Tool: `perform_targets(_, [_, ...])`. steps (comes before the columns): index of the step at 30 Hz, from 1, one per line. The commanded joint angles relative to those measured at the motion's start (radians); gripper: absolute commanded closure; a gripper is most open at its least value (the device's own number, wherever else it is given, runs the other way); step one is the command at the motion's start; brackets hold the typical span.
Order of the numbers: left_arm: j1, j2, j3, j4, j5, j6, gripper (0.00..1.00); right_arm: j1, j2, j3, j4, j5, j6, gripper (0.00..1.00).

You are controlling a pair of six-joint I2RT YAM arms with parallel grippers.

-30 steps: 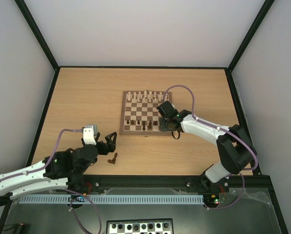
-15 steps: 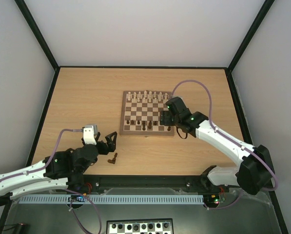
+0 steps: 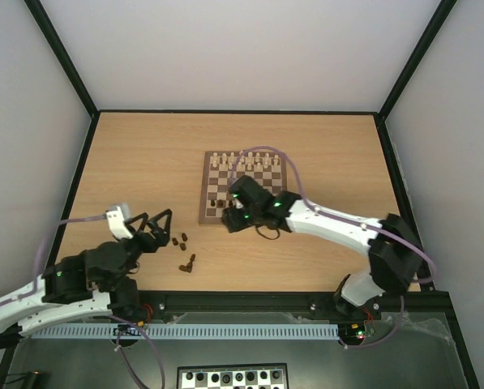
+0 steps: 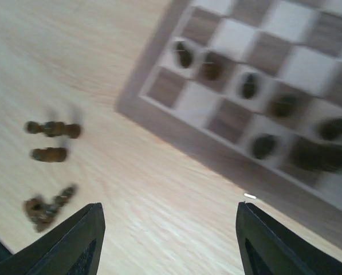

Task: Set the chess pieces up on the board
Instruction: Pick up the chess piece at the center of the board.

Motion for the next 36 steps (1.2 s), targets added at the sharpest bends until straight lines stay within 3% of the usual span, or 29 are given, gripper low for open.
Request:
perform_targets(1, [0.007, -0.104, 0.069, -0.047, -0.053, 0.037, 0.01, 0.117, 0.167, 0.144, 0.014, -0.064, -0.023, 0.37])
perform_targets(9, [0.006, -0.130, 0.180, -0.074, -0.034, 0.084, 0.01, 0.219, 0.496, 0.463, -0.085, -0.054, -0.078, 0.47])
perform_targets(16, [0.008, -0.159, 0.195, -0.058, -0.011, 0.117, 0.01, 0.269, 0.661, 0.682, -0.183, -0.037, -0.111, 0.51])
perform_targets(26, [0.007, -0.188, 0.209, -0.069, -0.002, 0.140, 0.01, 0.292, 0.781, 0.834, -0.269, 0.001, -0.124, 0.57])
perform_targets(36, [0.007, -0.192, 0.208, -0.072, 0.006, 0.140, 0.01, 0.298, 0.834, 0.882, -0.311, 0.044, -0.127, 0.62])
